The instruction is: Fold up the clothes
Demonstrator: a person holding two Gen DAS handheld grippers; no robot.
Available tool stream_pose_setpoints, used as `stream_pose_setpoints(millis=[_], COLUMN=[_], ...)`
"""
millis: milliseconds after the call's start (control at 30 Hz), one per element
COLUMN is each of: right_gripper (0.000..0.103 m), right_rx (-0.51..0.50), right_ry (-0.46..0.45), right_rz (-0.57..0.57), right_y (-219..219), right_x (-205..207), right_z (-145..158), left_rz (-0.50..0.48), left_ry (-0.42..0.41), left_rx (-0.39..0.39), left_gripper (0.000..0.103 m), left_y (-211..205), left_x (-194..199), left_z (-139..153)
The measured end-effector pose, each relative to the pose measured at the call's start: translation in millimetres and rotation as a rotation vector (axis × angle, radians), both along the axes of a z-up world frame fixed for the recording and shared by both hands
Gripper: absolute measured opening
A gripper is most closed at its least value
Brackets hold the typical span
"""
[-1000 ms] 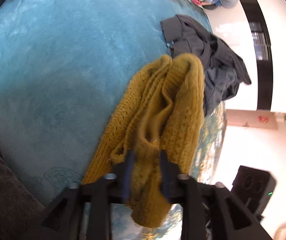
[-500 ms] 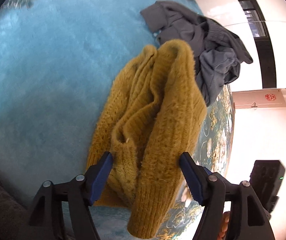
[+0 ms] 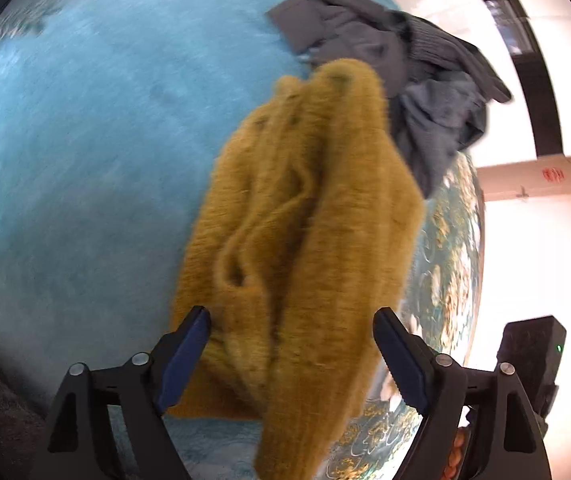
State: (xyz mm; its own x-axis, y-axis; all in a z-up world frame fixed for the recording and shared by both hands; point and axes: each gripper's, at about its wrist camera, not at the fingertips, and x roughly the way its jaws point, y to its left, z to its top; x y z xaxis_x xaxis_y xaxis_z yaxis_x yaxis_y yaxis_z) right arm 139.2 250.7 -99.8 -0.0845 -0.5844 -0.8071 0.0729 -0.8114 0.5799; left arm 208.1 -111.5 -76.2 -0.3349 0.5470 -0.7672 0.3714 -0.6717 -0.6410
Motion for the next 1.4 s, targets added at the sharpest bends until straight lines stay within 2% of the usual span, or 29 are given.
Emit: stream_pose_setpoints(millis=[100,167,233,333,400,533,600,667,767,800,833,900,1033,1100,1133,1167,1200,1267,1333,1400], right_gripper=[0.058,0.058,0.058,0.058,0.058,0.063,0.063,0.063,0.064,0.064,0.064,0.064,0.066,0.064,0.056,0.041,0.037,0.030,0.029,0.028], right_rx=[0.005,0.003,-0.002,0.000,0.005,0.023,0.015,-0.006,-0.037,-0.067,-0.096,-0.164,-0.293,-0.305,-0.302,-0.283,-0.270,-0.253,-0.236,-0.172], right_ry=[-0.008,-0.017,-0.026,-0.032,-0.034,-0.058,-0.100,-0.140,-0.180,-0.187,-0.190,-0.184,-0.209,-0.202,-0.201,-0.200,-0.201,-0.202,-0.197,-0.144], right_rz=[-0.016,-0.033,-0.050,-0.070,-0.079,-0.093,-0.099,-0.100,-0.104,-0.117,-0.136,-0.189,-0.290,-0.294,-0.284,-0.271,-0.258,-0.232,-0.189,-0.133], right_y=[4,9,13,16,19,27,31,32,34,35,37,42,46,43,41,38,37,36,39,46], right_x=[2,2,3,1,1,3,6,9,13,13,13,14,19,19,18,17,15,9,-3,-21], right_z=[-2,-4,-5,-6,-6,-17,-30,-44,-64,-71,-75,-79,-92,-92,-91,-89,-87,-82,-72,-56], left_rz=[0.062,0.078,0.078,0.065,0.047,0.037,0.033,0.040,0.067,0.079,0.091,0.115,0.162,0.185,0.188,0.192,0.197,0.204,0.207,0.205], left_ry=[-0.038,-0.051,-0.064,-0.070,-0.088,-0.137,-0.159,-0.134,-0.087,-0.073,-0.060,-0.032,0.022,0.048,0.045,0.042,0.039,0.037,0.036,0.039], left_rx=[-0.011,-0.009,-0.009,-0.043,-0.085,-0.102,-0.108,-0.068,0.010,0.028,0.046,0.083,0.156,0.190,0.189,0.185,0.185,0.190,0.197,0.197], left_gripper=[0.082,0.068,0.040,0.027,0.025,0.024,0.024,0.024,0.031,0.039,0.055,0.070,0.078,0.080,0.081,0.082,0.083,0.083,0.084,0.084], left_y=[-12,-14,-13,-9,-7,-8,-8,-11,-17,-20,-24,-31,-44,-51,-51,-52,-54,-53,-51,-47], left_x=[4,6,6,7,8,11,12,12,15,15,16,17,19,20,20,25,29,32,32,24], left_z=[-5,-6,-7,-3,1,-2,-3,-3,-2,-1,-1,0,2,3,2,1,2,2,0,-2])
